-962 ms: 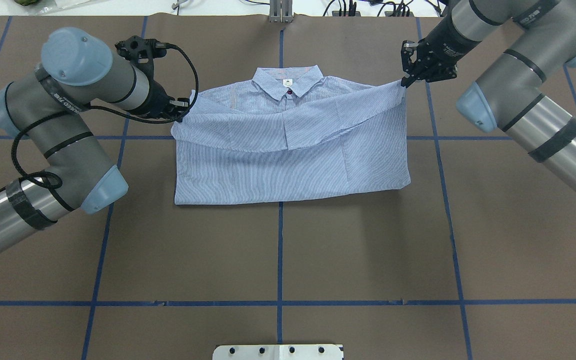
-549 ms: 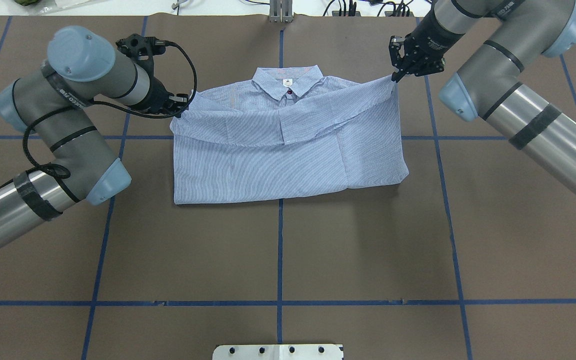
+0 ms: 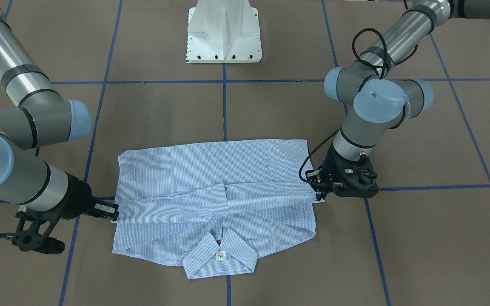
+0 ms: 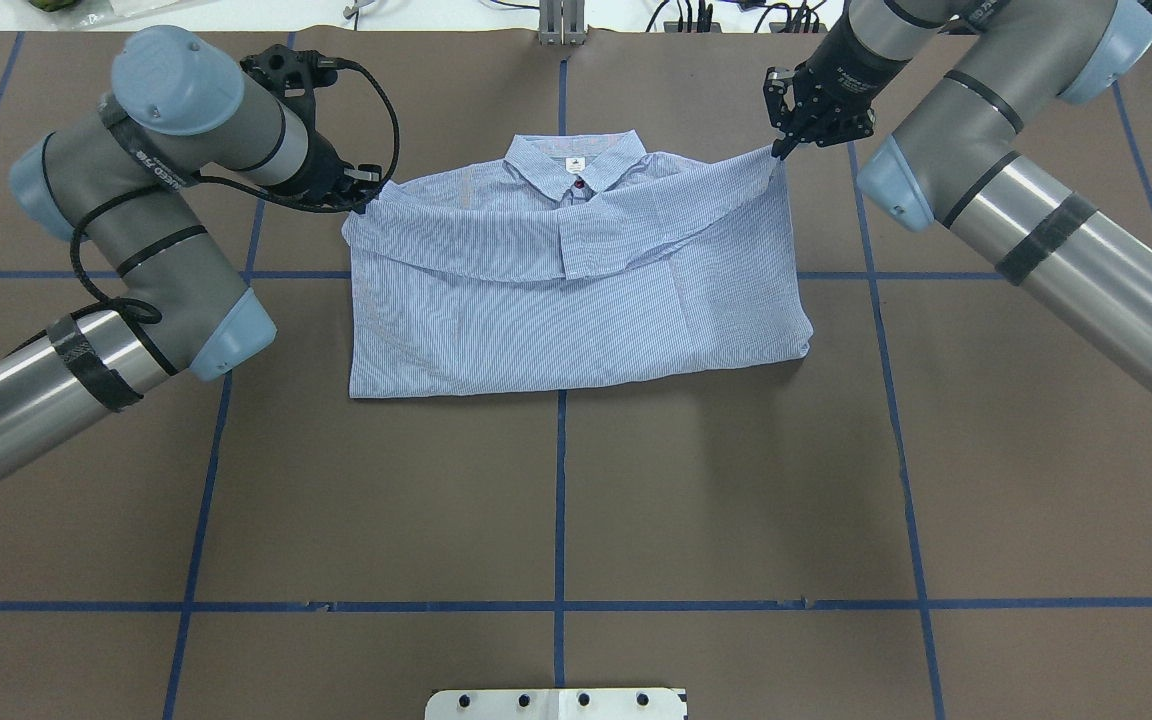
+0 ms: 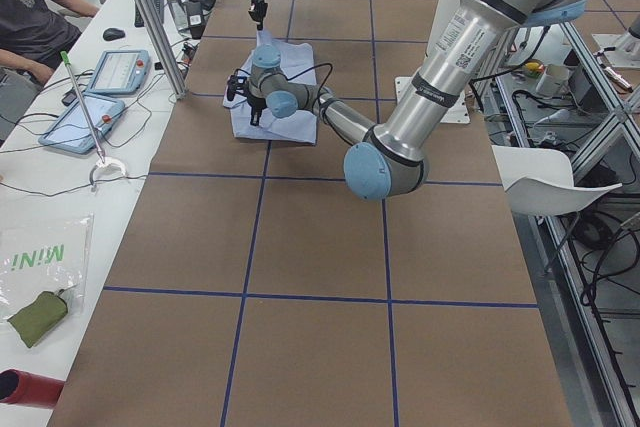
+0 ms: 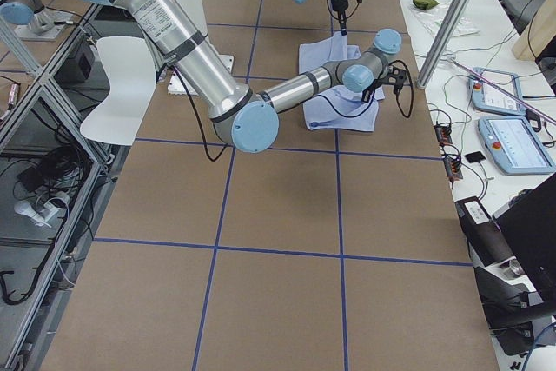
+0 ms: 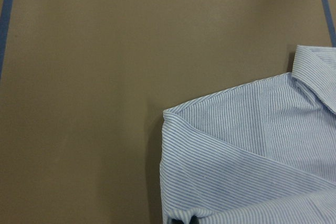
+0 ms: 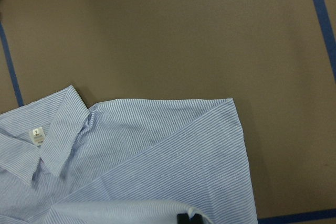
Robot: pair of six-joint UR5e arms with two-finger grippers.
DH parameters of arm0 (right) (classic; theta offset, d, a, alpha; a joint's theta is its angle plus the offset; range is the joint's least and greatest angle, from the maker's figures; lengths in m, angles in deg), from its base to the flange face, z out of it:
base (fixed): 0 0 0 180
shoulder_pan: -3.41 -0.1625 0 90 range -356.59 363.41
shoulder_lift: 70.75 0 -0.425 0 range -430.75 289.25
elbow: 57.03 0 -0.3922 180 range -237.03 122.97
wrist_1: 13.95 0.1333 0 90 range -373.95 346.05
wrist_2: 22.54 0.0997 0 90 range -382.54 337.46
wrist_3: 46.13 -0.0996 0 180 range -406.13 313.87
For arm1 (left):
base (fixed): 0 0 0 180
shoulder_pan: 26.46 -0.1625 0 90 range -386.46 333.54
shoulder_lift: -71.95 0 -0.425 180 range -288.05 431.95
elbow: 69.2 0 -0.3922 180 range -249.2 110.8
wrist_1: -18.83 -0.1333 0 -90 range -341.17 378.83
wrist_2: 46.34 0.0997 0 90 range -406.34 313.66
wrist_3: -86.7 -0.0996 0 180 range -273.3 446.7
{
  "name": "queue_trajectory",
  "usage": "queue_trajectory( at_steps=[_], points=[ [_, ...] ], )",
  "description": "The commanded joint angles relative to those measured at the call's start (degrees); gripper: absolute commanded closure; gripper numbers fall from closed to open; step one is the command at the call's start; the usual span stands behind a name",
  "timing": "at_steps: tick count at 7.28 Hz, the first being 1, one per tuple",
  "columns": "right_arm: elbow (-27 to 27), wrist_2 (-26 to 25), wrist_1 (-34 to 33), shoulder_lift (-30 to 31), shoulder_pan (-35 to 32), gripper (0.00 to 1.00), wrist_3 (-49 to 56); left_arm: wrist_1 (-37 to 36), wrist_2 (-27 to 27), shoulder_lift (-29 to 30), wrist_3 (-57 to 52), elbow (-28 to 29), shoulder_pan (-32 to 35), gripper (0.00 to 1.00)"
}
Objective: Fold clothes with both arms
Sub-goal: 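Lay the hem down below the collar and open both grippers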
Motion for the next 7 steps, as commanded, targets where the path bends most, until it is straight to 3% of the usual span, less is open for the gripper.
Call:
queue_trajectory(
  at_steps=[1,7],
  points=[
    [0.2,-0.3,0.2,0.5,0.0,1.00,0.4,2.9,0.0,0.1,-0.5,2.4,0.2,1.00],
    [0.1,-0.3,0.2,1.6,-0.2,1.00,2.4,3.0,-0.1,1.4,0.2,2.4,0.2,1.00]
  ],
)
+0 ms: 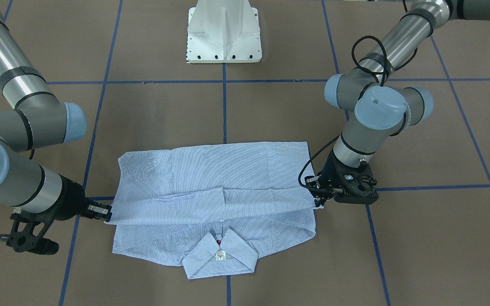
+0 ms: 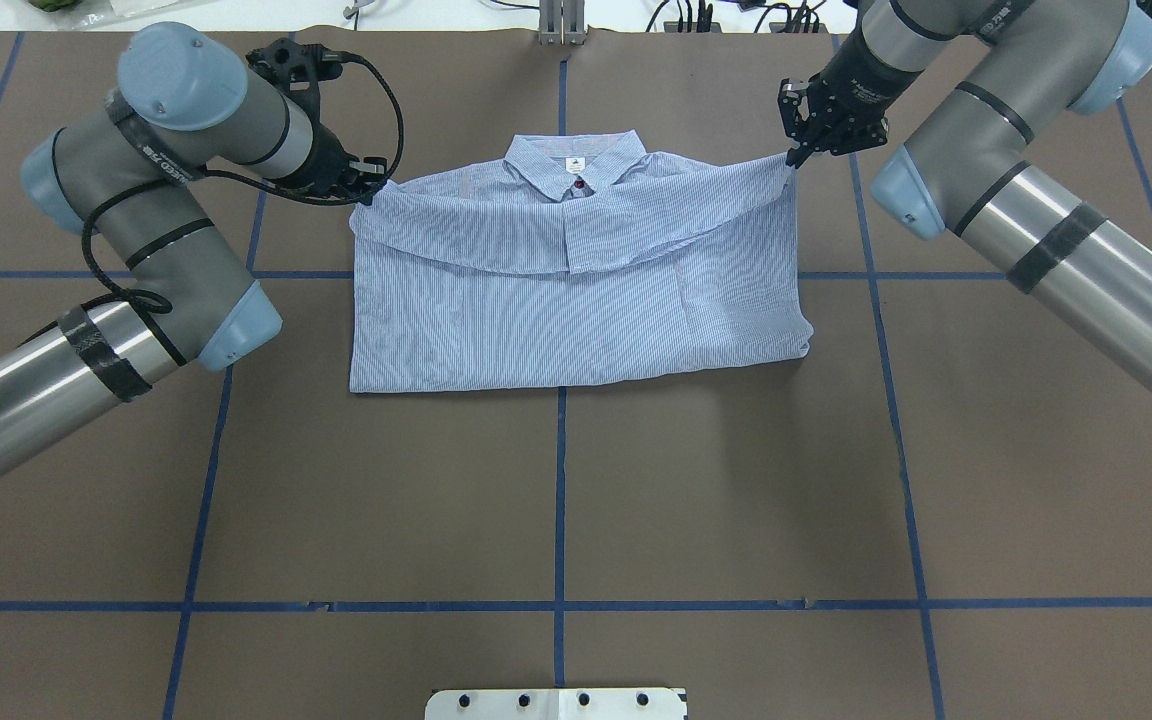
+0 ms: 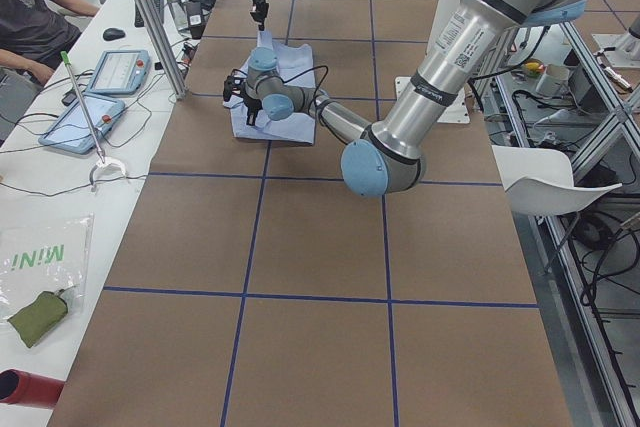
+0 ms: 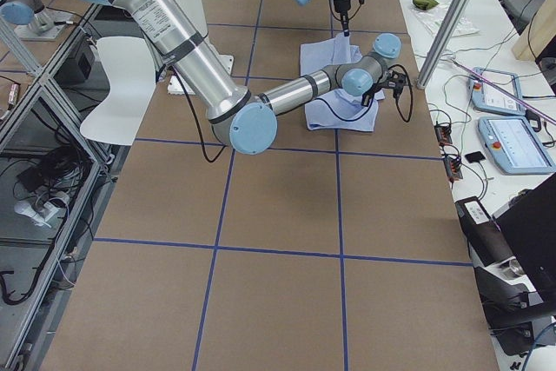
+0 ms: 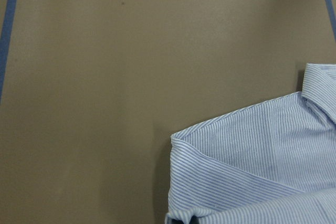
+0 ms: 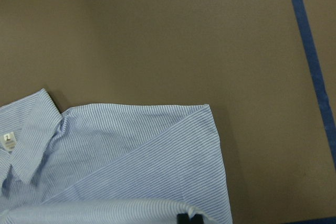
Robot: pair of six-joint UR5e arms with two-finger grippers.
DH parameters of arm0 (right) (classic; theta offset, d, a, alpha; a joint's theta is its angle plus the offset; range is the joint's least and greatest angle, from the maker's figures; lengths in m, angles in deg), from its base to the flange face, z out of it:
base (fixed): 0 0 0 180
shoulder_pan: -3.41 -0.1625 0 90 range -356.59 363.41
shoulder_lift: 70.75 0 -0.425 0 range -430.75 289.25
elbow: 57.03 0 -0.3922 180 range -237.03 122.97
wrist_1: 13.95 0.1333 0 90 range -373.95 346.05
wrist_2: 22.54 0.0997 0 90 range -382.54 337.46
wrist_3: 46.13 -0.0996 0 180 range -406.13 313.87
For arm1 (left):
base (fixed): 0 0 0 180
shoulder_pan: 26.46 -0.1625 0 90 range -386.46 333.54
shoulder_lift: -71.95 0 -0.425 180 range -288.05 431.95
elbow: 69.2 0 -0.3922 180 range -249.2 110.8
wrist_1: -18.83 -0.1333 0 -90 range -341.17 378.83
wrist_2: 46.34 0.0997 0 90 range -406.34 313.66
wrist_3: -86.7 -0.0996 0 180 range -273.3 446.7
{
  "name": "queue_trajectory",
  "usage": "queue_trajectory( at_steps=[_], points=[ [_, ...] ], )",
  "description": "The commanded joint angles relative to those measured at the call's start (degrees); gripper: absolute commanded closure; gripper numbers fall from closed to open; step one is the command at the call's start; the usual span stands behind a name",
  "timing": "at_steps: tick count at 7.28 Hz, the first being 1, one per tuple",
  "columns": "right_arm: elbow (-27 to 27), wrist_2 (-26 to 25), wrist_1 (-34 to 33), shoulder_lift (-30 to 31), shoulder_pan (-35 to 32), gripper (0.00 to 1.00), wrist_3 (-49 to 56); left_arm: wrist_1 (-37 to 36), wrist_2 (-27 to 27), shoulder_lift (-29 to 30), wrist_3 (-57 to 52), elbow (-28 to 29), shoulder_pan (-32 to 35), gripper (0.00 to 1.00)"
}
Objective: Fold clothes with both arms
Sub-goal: 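Lay the hem down below the collar and open both grippers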
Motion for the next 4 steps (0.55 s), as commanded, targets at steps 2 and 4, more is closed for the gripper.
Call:
queue_trajectory(
  at_steps=[2,4],
  points=[
    [0.0,-0.4,0.2,0.8,0.1,0.00,0.5,-0.2,0.2,0.0,0.0,0.1,0.1,0.00],
    [-0.4,-0.4,5.0,3.6,0.1,0.00,1.4,-0.4,-0.1,-0.2,-0.1,-0.3,2.3,0.00]
  ],
)
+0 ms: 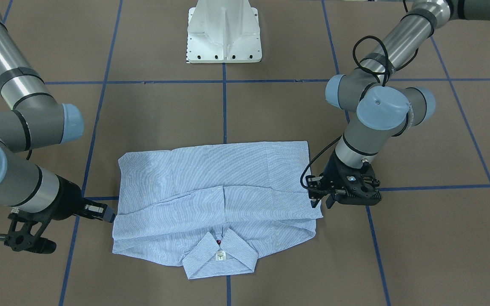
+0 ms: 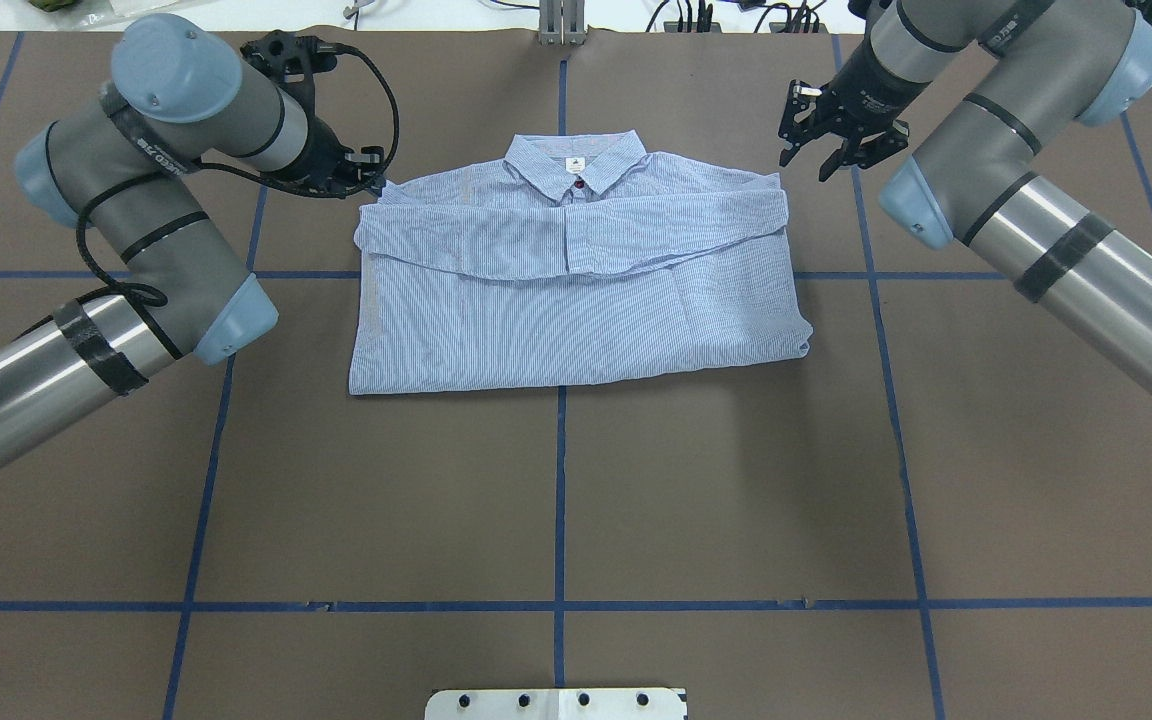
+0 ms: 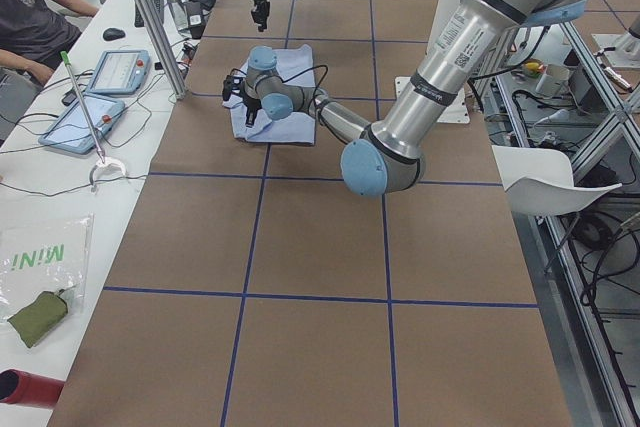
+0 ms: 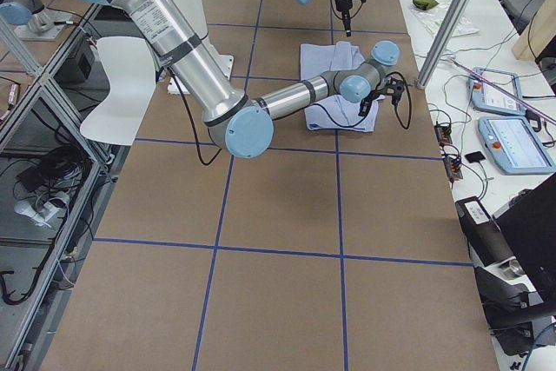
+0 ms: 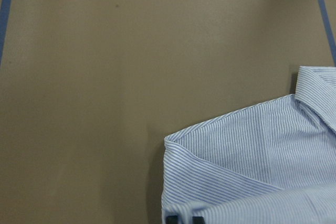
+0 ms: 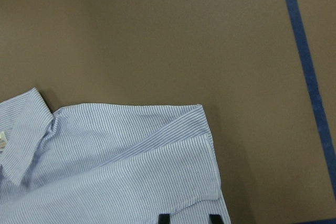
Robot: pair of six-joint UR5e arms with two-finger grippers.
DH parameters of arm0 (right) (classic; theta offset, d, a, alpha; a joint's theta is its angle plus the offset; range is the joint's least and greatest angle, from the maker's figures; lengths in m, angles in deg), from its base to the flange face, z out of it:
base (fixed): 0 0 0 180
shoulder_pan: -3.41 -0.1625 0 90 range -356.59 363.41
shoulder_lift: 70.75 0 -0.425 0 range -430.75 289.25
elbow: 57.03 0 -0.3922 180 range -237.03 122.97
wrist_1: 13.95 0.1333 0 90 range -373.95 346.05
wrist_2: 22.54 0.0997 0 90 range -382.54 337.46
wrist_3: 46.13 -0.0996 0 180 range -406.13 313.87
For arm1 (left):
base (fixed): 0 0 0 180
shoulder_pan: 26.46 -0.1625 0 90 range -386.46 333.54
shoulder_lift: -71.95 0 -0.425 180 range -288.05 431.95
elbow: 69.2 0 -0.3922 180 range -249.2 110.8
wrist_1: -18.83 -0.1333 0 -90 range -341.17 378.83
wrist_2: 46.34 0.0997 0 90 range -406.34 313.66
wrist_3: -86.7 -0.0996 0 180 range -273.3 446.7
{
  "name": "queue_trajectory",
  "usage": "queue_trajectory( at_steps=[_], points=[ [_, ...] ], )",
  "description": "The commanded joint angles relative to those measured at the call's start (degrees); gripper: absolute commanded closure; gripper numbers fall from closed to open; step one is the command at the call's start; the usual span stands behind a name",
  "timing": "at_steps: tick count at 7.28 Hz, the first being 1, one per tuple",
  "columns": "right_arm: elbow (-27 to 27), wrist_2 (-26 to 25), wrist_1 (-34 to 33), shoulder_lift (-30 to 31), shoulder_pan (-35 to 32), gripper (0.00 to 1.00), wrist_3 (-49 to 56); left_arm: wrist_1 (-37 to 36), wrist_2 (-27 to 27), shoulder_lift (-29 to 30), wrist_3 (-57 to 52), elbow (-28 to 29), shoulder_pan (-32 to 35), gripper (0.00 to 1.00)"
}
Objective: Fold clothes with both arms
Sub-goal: 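Raise the left gripper away while the right gripper moves to the folded edge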
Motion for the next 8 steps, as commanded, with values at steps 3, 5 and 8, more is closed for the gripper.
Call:
queue_trajectory(
  at_steps=[3,5,8],
  points=[
    [-8.4,0.4,7.6,10.3,3.2,0.00,-0.7,-1.5,-0.1,-1.9,0.1,-4.8,2.0,0.00],
    [-15.3,-0.8,7.1,14.7,8.3,0.00,-1.2,-2.0,0.0,-2.7,0.2,-6.8,2.0,0.00],
    [-15.3,-2.6,7.0,15.8,11.4,0.00,-1.1,-2.7,0.0,-2.7,0.2,-7.7,2.0,0.00]
  ],
)
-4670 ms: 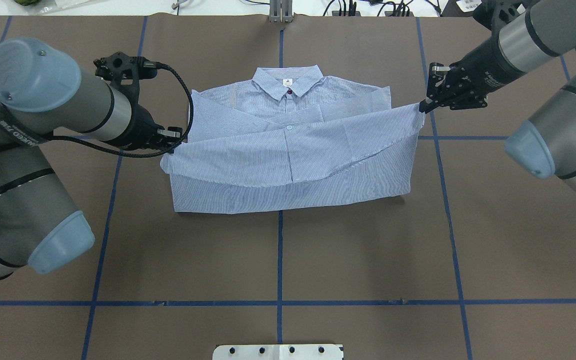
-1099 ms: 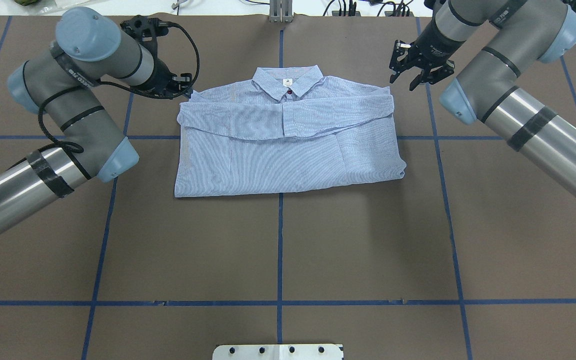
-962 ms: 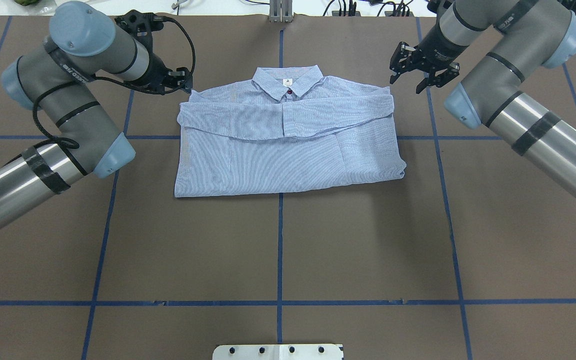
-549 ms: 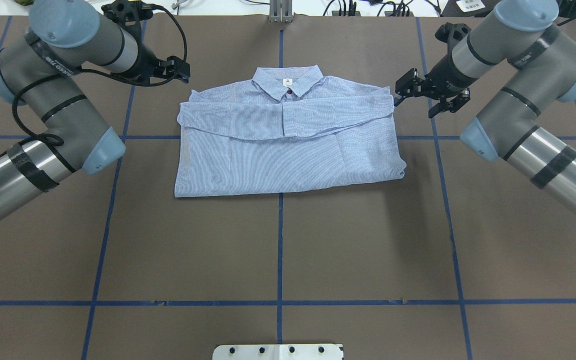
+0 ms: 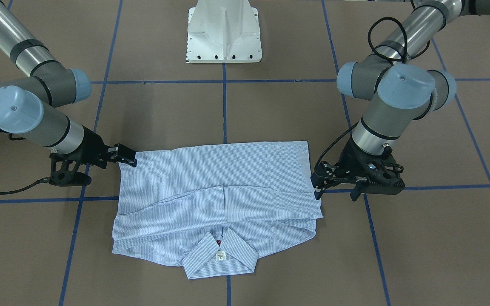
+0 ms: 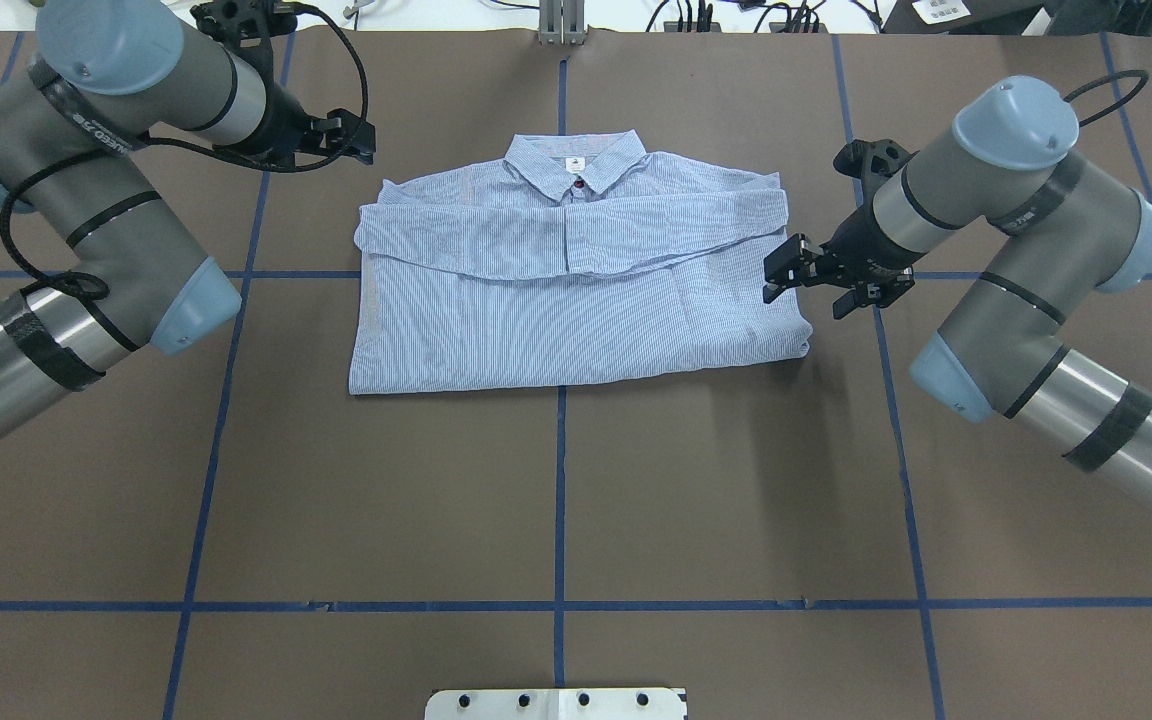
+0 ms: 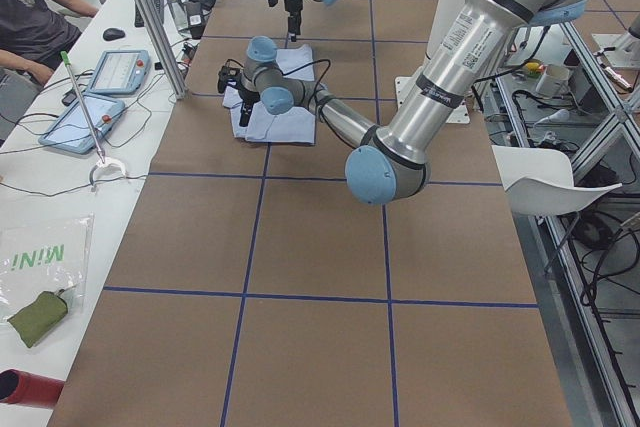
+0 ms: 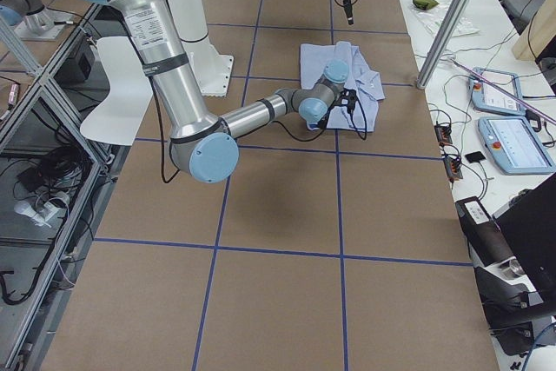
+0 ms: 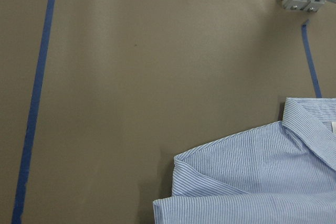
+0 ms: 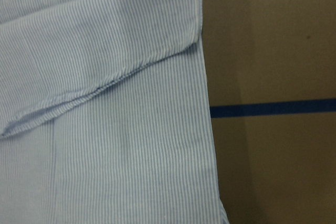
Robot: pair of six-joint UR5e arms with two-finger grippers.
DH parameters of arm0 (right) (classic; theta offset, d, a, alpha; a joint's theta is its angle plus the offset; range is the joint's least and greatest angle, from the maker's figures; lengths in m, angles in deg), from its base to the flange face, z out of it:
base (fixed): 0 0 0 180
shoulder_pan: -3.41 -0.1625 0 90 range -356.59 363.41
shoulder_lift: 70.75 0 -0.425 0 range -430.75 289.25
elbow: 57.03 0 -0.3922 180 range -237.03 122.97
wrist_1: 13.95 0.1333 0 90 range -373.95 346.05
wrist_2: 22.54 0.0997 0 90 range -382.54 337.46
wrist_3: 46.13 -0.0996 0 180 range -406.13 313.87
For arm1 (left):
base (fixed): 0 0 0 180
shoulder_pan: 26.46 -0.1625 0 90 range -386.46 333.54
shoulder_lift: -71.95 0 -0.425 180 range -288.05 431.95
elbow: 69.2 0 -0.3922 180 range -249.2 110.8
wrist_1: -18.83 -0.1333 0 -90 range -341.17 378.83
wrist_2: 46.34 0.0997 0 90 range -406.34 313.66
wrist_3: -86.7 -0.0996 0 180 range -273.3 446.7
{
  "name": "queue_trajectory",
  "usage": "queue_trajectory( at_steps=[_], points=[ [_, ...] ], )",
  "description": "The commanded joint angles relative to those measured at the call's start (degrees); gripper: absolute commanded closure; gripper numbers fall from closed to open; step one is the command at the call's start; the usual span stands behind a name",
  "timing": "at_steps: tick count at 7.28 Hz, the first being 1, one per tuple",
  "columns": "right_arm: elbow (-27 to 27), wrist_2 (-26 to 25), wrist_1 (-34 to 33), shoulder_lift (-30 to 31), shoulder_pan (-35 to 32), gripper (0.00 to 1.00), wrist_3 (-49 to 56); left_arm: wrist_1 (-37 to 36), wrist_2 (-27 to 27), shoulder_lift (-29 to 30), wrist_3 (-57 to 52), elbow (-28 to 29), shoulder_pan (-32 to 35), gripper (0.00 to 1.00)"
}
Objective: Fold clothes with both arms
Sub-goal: 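Raise the left gripper away while the right gripper moves to the folded edge, then close the right gripper on the folded shirt's side edge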
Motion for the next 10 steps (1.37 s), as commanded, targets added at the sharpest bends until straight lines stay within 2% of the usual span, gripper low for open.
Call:
queue_trajectory(
  at_steps=[1,2,3,4,7,10],
  points=[
    [0.2,-2.1,-0.1,0.8,3.1,0.00,0.0,-0.1,0.0,-0.1,0.0,-0.3,0.0,0.00],
    [-0.3,-2.3,-0.2,0.7,3.1,0.02,0.0,-0.1,0.0,-0.1,0.0,-0.3,0.0,0.00],
    [-0.4,-2.0,-0.3,0.7,3.0,0.24,0.0,-0.1,0.0,-0.1,0.0,-0.3,0.0,0.00],
    [-0.3,-1.8,-0.3,0.6,2.7,0.41,0.0,-0.1,0.0,-0.1,0.0,-0.3,0.0,0.00],
    [0.3,-1.7,-0.5,0.6,0.6,0.44,0.2,-0.1,0.0,-0.1,0.0,-0.3,-0.1,0.00],
    [0.3,-1.7,-0.5,0.4,1.0,0.43,0.1,-0.1,0.2,-0.1,0.0,-0.7,0.0,0.00]
  ],
)
